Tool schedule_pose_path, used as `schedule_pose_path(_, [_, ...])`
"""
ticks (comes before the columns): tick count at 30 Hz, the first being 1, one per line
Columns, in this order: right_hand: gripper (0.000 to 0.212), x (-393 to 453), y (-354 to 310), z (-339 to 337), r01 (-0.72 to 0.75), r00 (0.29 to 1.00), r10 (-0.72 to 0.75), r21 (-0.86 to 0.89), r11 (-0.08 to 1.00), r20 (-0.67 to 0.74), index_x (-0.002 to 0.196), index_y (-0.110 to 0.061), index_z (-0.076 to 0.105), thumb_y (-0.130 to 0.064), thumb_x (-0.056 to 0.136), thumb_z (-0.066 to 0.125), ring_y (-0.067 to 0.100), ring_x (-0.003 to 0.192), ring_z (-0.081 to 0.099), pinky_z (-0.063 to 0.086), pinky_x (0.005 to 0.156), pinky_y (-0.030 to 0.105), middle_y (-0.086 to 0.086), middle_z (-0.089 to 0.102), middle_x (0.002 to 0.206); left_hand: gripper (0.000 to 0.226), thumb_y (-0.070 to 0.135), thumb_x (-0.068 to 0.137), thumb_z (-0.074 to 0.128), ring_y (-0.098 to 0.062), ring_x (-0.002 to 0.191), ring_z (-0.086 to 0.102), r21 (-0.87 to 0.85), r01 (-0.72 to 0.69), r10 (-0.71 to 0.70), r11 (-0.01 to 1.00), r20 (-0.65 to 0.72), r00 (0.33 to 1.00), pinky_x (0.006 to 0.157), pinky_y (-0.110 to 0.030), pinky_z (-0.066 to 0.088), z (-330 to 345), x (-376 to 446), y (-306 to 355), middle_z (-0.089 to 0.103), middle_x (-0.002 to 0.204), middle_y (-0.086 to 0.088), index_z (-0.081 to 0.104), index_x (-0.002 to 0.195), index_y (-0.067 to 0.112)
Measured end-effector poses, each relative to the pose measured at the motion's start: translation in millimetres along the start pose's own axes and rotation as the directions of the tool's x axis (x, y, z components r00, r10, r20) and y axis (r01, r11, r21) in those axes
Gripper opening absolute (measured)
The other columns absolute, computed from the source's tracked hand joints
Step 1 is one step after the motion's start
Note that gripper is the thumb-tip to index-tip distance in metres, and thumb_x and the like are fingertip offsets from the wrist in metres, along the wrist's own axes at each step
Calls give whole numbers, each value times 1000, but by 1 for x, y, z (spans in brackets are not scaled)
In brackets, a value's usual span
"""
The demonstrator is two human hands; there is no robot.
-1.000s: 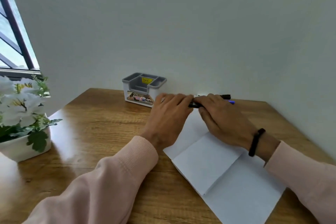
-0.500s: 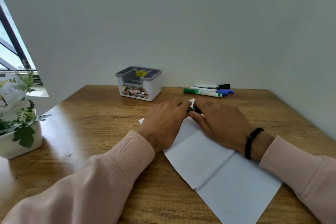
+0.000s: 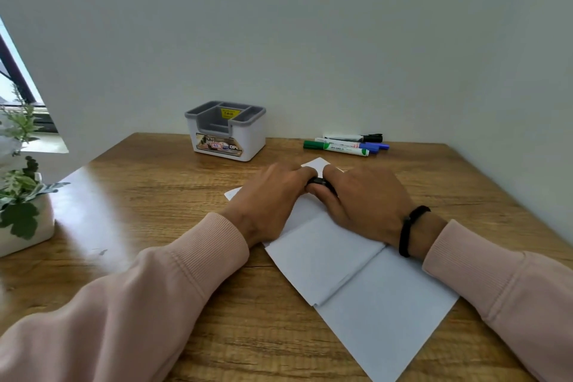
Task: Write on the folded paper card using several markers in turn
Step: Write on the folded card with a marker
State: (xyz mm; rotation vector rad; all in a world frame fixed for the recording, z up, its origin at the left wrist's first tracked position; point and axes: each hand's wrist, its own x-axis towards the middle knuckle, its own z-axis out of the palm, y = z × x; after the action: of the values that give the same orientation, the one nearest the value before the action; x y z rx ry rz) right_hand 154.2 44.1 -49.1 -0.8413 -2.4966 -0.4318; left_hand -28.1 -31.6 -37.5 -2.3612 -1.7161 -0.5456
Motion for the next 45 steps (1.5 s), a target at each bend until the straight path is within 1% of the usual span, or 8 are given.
schedule_pose_path(9, [49, 1, 5, 0, -217, 976, 211, 157, 963, 57, 106, -25, 48, -66, 102, 20, 19, 59, 56, 37, 50, 37, -8, 59, 70, 12, 10, 105, 48, -19, 84, 66, -416, 230, -322, 880, -166, 932, 71, -27, 54, -8, 0, -12, 68, 96, -2, 56, 112, 16])
schedule_pose_path(16, [13, 0, 17, 3, -194, 975, 223, 432, 881, -16, 117, -18, 46, -10, 108, 41, 11, 55, 51, 38, 54, 38, -2, 56, 73, 30, 25, 104, 46, 3, 82, 55, -517, 269, -188, 813, 205, 960, 77, -29, 42, -33, -16, -32, 64, 88, 25, 74, 99, 34])
schedule_pose_path(22, [29, 7, 23, -11, -207, 822, 569, 925, 320, -13, 111, -19, 63, -3, 100, 41, 19, 57, 59, 48, 51, 31, 11, 71, 83, 49, 66, 84, 66, 10, 83, 50, -411, 134, 56, 902, 419, 906, 72, -18, 35, -33, -28, -12, 53, 86, 39, 55, 132, 62])
schedule_pose_path(26, [33, 9, 18, -39, -54, 757, 650, 984, 171, -71, 117, -11, 66, 1, 93, 47, 30, 91, 79, 58, 57, 30, 3, 81, 93, 49, 69, 83, 68, 11, 91, 50, -356, 58, 74, 933, 346, 935, 69, -10, 33, -26, -29, -9, 51, 89, 46, 60, 130, 57])
schedule_pose_path(32, [29, -13, -17, -56, -137, 853, 504, 990, -28, 132, 85, -11, 72, -35, 101, 67, 20, 39, 55, 46, 44, 27, 3, 58, 48, 44, 63, 93, 59, -2, 90, 58, -290, 109, -51, 951, 200, 978, 78, -20, 45, -13, -27, -5, 68, 126, 19, 64, 133, 44])
schedule_pose_path(36, [41, -18, -34, -61, -320, 912, 181, 916, -243, 367, 96, -4, 81, -32, 99, 52, 32, 53, 70, 58, 53, 31, 14, 65, 50, 29, 39, 104, 55, -2, 81, 55, -267, 67, -14, 961, 197, 980, 67, -8, 33, -21, -27, -17, 72, 108, 19, 69, 129, 40])
schedule_pose_path(40, [38, -22, -44, -53, -393, 915, 41, 911, -126, 400, 107, -5, 80, -26, 97, 50, 40, 78, 78, 64, 64, 35, 28, 77, 81, 25, 43, 100, 60, -5, 66, 49, -269, 62, -9, 961, 195, 981, 58, -21, 29, -21, -23, -25, 49, 67, 22, 55, 82, 59])
schedule_pose_path(45, [20, -26, -45, -49, -287, 954, 13, 897, 337, 300, 104, -12, 78, -20, 96, 62, 31, 76, 80, 65, 70, 32, 14, 81, 82, 25, 45, 100, 57, 9, 70, 51, -266, 47, 13, 963, 221, 975, 58, -15, 29, -18, -21, -34, 56, 67, 37, 70, 122, 44])
